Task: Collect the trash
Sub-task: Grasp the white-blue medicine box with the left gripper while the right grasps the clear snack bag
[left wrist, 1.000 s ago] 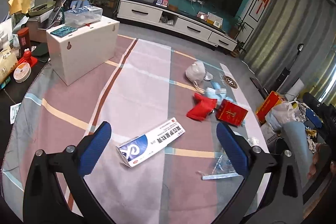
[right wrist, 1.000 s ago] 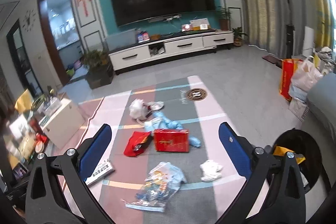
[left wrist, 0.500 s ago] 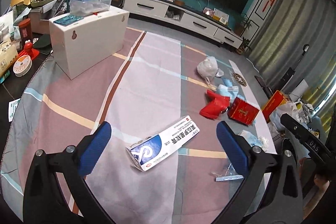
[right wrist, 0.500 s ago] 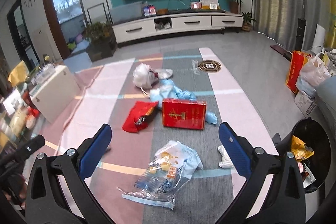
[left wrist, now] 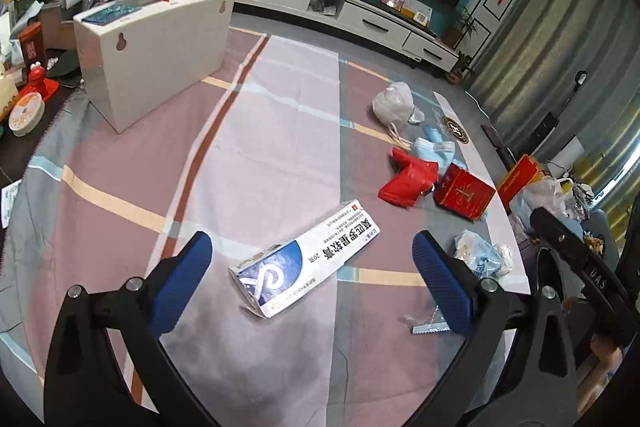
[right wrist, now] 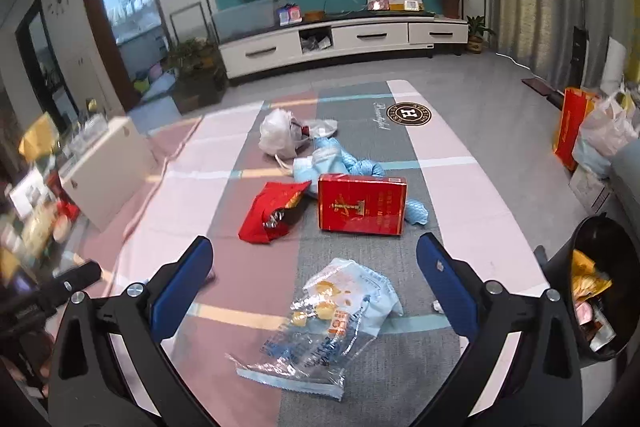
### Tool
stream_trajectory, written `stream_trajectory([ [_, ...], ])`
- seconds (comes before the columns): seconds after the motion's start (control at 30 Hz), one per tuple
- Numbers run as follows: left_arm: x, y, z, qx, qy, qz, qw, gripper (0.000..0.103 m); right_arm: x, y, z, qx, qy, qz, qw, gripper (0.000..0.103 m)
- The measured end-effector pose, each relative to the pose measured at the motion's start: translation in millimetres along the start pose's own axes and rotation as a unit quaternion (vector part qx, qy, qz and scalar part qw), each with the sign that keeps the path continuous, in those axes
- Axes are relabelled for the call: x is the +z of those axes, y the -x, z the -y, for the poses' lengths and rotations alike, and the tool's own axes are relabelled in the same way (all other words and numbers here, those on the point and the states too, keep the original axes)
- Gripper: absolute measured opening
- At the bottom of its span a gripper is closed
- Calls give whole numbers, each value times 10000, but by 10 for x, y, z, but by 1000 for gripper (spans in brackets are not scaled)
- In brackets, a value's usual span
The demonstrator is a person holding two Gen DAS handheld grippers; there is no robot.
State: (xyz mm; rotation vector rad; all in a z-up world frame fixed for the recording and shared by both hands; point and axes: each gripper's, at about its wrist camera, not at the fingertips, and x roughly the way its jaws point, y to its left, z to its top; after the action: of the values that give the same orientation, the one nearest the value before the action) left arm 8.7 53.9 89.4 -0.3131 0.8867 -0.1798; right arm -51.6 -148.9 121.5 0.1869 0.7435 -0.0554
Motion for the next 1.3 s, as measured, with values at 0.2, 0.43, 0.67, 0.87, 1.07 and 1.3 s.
stream_trajectory([
  [0.2,-2,-48,13,21,-30,-14,10000,100,29,-46,120,373,-439,-121,9983,100],
  [0.43,3,-141,12,110,-65,-100,9999,100,-30,-79,172,120,-396,-113,9991,100],
  [0.67,0,-177,-39,21,35,-161,9999,100,-192,-249,247,259,-384,-268,9986,100],
  [0.87,6,-239,-25,207,-59,-146,9997,100,-177,-377,185,192,-235,-437,9986,98],
  [1.07,-33,-413,16,510,-267,-352,9977,100,-174,-484,198,204,-318,-648,9972,98],
  [1.3,-75,-577,-6,705,-357,-573,9952,100,-248,-646,117,59,-136,-976,9951,98],
])
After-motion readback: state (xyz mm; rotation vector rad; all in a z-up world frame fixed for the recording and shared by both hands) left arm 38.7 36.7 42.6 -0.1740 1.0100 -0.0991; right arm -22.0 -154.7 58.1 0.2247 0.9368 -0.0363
